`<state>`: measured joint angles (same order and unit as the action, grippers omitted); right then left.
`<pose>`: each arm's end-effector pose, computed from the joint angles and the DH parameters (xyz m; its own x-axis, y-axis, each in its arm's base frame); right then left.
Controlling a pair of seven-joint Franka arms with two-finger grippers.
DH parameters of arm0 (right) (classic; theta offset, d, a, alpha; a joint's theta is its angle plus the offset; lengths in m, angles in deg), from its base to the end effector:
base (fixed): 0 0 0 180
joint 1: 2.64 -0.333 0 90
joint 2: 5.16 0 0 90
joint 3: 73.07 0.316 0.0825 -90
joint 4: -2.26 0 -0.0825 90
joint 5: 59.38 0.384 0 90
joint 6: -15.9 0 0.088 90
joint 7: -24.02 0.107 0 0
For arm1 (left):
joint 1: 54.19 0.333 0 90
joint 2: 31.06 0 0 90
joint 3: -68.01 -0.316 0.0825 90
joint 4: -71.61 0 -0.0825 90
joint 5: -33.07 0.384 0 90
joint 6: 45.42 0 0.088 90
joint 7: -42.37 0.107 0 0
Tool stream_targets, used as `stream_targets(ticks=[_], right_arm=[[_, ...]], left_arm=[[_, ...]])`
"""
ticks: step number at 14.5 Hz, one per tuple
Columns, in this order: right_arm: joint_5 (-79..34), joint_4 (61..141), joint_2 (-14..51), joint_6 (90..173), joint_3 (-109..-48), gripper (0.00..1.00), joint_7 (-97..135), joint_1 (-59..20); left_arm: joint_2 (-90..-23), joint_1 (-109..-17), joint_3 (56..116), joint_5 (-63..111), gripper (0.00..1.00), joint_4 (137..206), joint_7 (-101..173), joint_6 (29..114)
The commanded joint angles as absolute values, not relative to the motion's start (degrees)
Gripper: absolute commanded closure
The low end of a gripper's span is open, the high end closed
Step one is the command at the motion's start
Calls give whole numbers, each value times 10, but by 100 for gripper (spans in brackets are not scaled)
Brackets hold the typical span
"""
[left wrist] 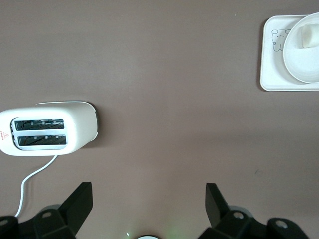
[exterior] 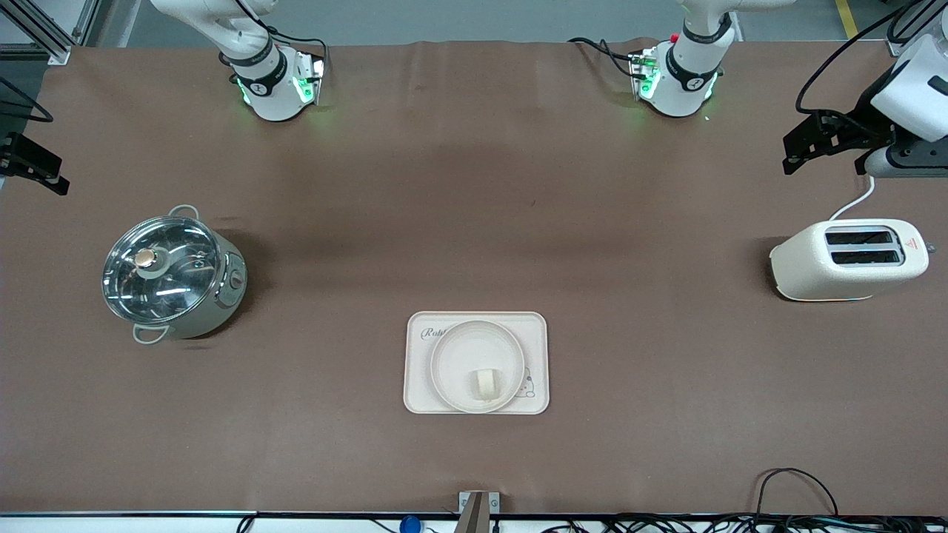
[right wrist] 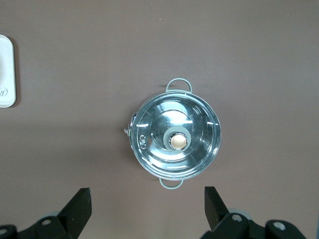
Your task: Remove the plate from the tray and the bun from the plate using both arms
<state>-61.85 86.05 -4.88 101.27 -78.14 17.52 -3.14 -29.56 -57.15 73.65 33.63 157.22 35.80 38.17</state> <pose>0.5457 -0.0484 0.6655 0.9994 0.0301 0.0177 0.0293 -0.9985 0.0456 0.5288 -0.0797 0.6647 0.9994 -0.0343 -0.0077 -0.0344 -0.9993 -0.0133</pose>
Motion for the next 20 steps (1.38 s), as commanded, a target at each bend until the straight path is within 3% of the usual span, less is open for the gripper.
stream_targets(ticks=[1, 12, 20], right_arm=[[-611, 872, -58, 1014, -786, 0, 176, -35], [-573, 879, -53, 1021, -787, 0, 176, -33], [-510, 894, -18, 1084, -784, 0, 186, -55]], left_arm=[[-299, -566, 739, 335, 0, 1555, 365, 375], [-304, -567, 740, 333, 0, 1559, 366, 377], [-304, -566, 740, 329, 0, 1557, 365, 378]])
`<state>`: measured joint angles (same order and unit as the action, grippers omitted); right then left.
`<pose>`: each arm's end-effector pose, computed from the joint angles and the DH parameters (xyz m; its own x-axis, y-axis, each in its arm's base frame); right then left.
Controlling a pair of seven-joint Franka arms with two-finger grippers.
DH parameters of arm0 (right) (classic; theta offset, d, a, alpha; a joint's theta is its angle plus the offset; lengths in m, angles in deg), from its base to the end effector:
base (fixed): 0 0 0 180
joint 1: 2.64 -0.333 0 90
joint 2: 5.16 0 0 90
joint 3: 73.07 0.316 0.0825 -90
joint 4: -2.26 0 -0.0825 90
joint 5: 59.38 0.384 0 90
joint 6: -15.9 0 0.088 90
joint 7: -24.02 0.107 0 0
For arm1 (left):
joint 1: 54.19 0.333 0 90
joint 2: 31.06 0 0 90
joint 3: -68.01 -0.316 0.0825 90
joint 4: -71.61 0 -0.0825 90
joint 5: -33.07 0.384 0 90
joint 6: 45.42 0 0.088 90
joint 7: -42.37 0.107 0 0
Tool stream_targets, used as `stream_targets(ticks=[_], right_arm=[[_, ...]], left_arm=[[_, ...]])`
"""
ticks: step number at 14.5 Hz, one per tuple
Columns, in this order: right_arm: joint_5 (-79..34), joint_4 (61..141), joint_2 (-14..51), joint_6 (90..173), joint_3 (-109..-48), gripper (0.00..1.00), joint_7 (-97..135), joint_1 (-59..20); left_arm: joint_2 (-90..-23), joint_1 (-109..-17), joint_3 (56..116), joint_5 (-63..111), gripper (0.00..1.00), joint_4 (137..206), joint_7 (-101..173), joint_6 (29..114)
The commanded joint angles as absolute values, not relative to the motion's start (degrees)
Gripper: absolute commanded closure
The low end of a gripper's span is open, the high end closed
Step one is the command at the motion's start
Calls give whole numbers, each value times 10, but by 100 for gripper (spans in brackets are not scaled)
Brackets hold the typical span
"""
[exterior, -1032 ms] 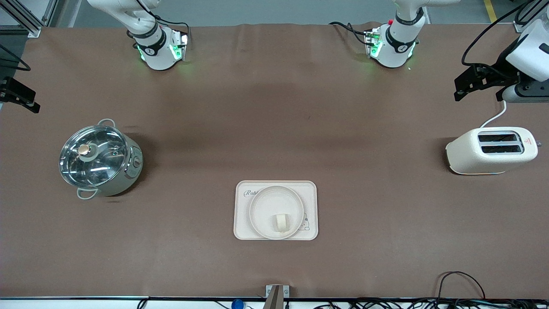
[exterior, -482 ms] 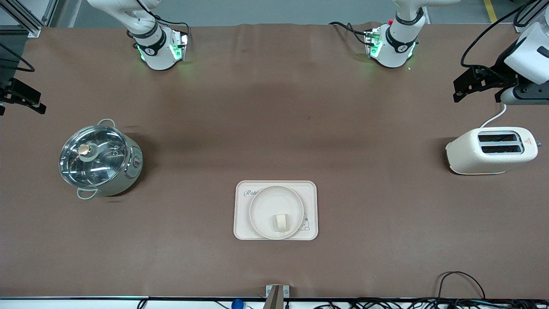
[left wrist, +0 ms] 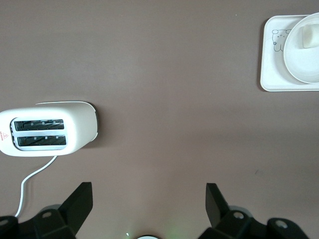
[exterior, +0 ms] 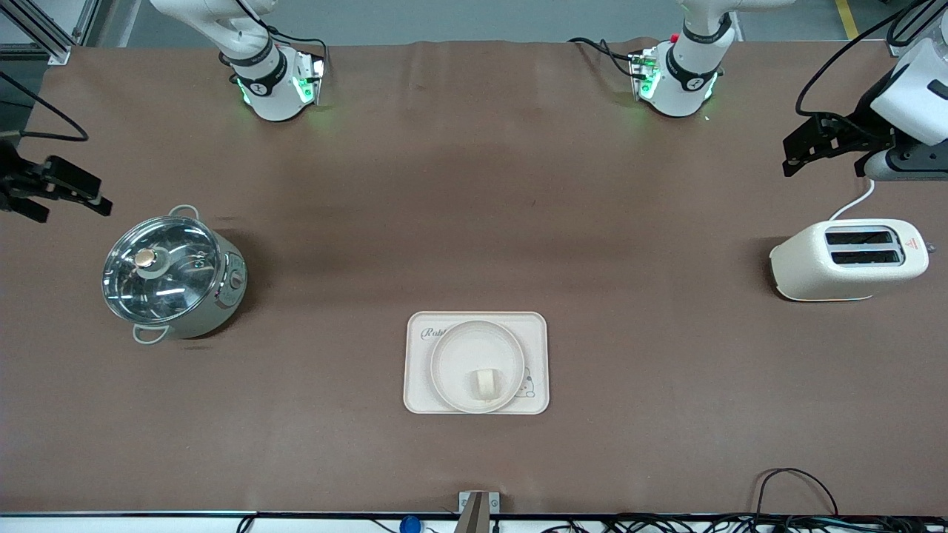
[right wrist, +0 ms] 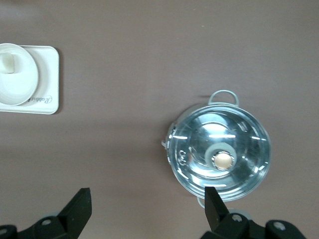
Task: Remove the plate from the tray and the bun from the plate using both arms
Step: 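Reach the right gripper past the pot toward the plate on the tray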
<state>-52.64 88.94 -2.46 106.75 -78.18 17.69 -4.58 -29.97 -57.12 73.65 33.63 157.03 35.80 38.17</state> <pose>0.5709 -0.0179 0.6275 0.9979 0.0529 0.0381 0.0568 -0.9923 -0.1097 0.5312 -0.0795 0.6624 0.9994 -0.0338 -0.0116 -0.0339 -0.9993 -0.0130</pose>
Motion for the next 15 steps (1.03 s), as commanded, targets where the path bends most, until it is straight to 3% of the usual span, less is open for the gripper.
stream_targets(ticks=[1, 11, 15], right_arm=[[-510, 894, -11, 1089, -784, 0, 191, -60], [-532, 891, 4, 1100, -786, 0, 204, -58], [-557, 892, -4, 1059, -785, 0, 209, -58]], left_arm=[[-304, -566, 740, 329, 0, 1557, 365, 378], [-304, -567, 739, 331, 0, 1557, 366, 378], [-304, -568, 740, 329, 0, 1559, 366, 375]])
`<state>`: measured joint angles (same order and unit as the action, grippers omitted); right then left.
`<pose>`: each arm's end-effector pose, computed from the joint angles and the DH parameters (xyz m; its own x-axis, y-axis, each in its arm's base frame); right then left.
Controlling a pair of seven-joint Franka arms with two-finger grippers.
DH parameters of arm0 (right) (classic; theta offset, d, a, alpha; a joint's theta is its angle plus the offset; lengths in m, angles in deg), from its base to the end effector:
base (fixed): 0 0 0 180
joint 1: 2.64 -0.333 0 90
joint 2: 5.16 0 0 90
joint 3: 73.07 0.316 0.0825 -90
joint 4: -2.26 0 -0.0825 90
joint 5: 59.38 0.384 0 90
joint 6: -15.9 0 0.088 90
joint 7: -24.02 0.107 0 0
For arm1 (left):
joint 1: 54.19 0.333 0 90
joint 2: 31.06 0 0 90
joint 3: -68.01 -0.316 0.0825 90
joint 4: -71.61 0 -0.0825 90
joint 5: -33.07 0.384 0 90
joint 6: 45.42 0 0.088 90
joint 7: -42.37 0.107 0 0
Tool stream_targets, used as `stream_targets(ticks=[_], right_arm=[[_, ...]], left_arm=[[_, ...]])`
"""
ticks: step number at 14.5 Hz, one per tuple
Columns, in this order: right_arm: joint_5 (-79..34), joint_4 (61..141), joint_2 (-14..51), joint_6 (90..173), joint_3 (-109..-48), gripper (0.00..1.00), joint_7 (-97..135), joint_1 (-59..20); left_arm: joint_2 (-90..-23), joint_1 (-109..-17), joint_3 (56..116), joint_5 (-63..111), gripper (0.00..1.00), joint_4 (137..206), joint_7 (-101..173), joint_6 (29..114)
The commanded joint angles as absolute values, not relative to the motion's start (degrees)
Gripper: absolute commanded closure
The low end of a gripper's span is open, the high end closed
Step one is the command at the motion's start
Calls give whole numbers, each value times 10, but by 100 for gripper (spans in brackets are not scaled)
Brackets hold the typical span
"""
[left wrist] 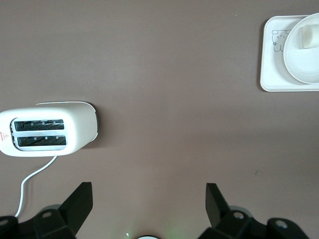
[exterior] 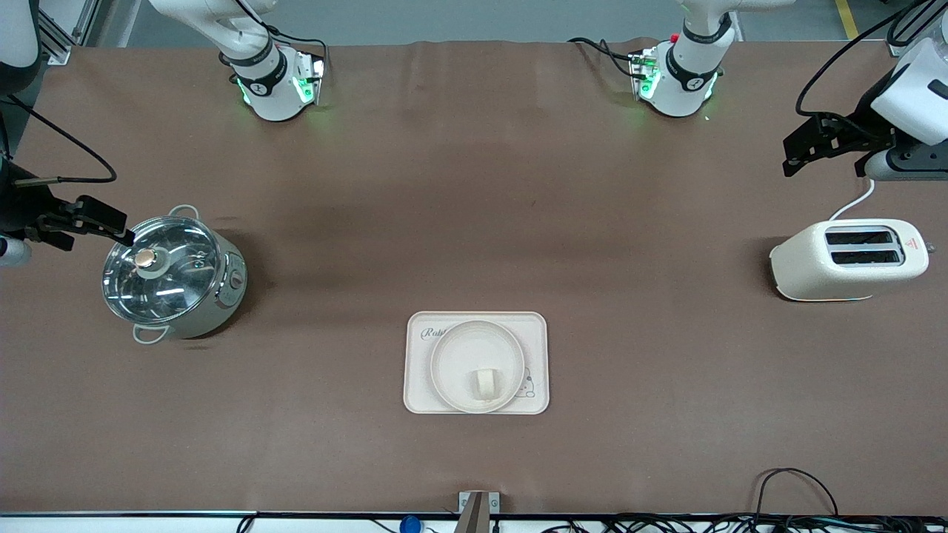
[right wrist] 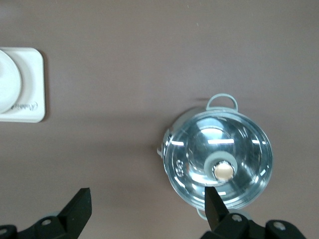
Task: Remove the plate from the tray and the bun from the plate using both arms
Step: 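Reach the right gripper past the pot toward the plate on the tray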
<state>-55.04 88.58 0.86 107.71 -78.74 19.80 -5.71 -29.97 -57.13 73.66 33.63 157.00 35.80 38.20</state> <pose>0.5890 -0.0158 0.5981 0.9996 0.0262 -0.0040 0.0259 -0.9975 -0.0657 0.5312 -0.0797 0.6627 0.9994 -0.0341 -0.0105 -0.0343 -0.9993 -0.0129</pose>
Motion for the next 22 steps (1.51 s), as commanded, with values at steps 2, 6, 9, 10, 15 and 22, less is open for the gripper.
stream_targets(ticks=[2, 6, 9, 10, 15, 22], right_arm=[[-537, 892, 2, 1073, -783, 0, 209, -63], [-503, 894, 48, 1141, -783, 0, 218, -104], [-461, 893, 102, 1218, -783, 0, 275, -146], [-453, 893, 123, 1249, -783, 0, 297, -162], [-365, 891, 229, 1380, -783, 0, 341, -224], [-280, 882, 369, 1577, -783, 0, 447, -322]], left_arm=[[-304, -569, 741, 330, 0, 1559, 365, 375], [-313, -572, 741, 330, 0, 1559, 365, 378], [-314, -573, 741, 329, 0, 1557, 365, 379], [-314, -572, 742, 329, 0, 1557, 366, 379], [-322, -570, 741, 331, 0, 1557, 366, 386], [-334, -570, 741, 329, 0, 1557, 358, 401]])
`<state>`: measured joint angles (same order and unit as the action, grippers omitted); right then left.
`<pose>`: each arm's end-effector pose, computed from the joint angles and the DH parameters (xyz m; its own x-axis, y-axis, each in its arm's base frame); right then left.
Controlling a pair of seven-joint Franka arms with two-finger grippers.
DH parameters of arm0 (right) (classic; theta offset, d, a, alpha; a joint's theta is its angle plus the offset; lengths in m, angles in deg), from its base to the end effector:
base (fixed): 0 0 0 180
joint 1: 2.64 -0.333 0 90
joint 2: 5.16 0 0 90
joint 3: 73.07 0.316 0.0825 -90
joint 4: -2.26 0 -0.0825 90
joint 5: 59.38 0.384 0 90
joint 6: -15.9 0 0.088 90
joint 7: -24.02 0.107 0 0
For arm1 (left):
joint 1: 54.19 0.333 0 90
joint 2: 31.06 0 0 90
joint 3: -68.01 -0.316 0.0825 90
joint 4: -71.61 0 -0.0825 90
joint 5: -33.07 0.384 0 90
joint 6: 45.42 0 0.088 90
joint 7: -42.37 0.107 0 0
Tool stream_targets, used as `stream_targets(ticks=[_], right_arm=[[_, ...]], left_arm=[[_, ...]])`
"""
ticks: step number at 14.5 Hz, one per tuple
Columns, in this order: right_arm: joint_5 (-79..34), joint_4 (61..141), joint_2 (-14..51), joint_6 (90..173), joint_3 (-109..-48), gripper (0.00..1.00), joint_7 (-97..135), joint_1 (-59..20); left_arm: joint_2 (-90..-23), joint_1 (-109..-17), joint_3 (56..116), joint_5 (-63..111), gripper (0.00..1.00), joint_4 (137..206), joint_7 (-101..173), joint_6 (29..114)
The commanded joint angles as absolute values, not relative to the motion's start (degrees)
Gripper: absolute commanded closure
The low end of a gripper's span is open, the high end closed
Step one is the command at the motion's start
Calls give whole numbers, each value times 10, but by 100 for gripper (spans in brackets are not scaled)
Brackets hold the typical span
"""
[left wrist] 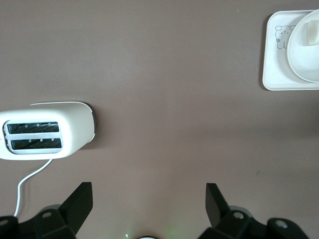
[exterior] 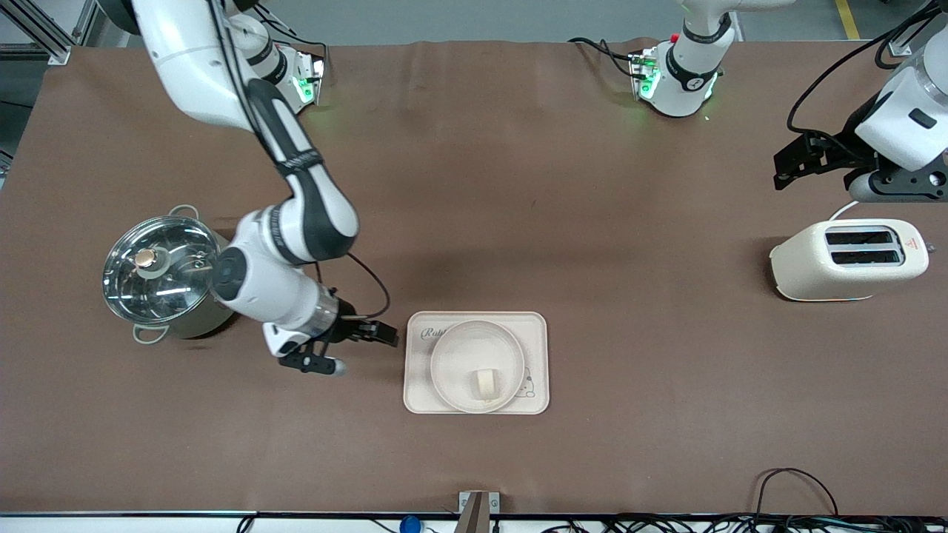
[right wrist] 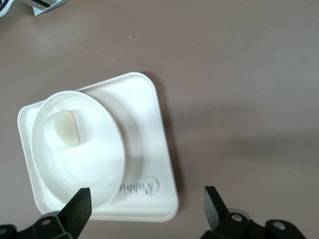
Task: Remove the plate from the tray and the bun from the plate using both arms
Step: 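Lower the right gripper and grasp the white plate's rim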
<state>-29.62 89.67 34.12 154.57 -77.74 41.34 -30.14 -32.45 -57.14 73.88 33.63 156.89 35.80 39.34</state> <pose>0.6676 0.2949 0.2773 0.9698 -0.2412 0.0368 -0.2095 -0.9003 -0.3815 0.5468 -0.0829 0.6418 0.9987 -0.0383 -0.0321 -0.0387 -0.9992 -0.0110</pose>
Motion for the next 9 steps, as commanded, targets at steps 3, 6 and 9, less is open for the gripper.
stream_targets(ticks=[3, 6, 9], right_arm=[[-282, 840, 422, 1598, -783, 0, 526, -353], [-281, 811, 460, 1622, -783, 5, 542, -359], [-281, 793, 483, 1636, -783, 20, 549, -361]], left_arm=[[-341, -570, 741, 327, 0, 1558, 357, 412], [-342, -568, 741, 328, 0, 1558, 357, 414], [-348, -570, 741, 328, 0, 1557, 357, 420]])
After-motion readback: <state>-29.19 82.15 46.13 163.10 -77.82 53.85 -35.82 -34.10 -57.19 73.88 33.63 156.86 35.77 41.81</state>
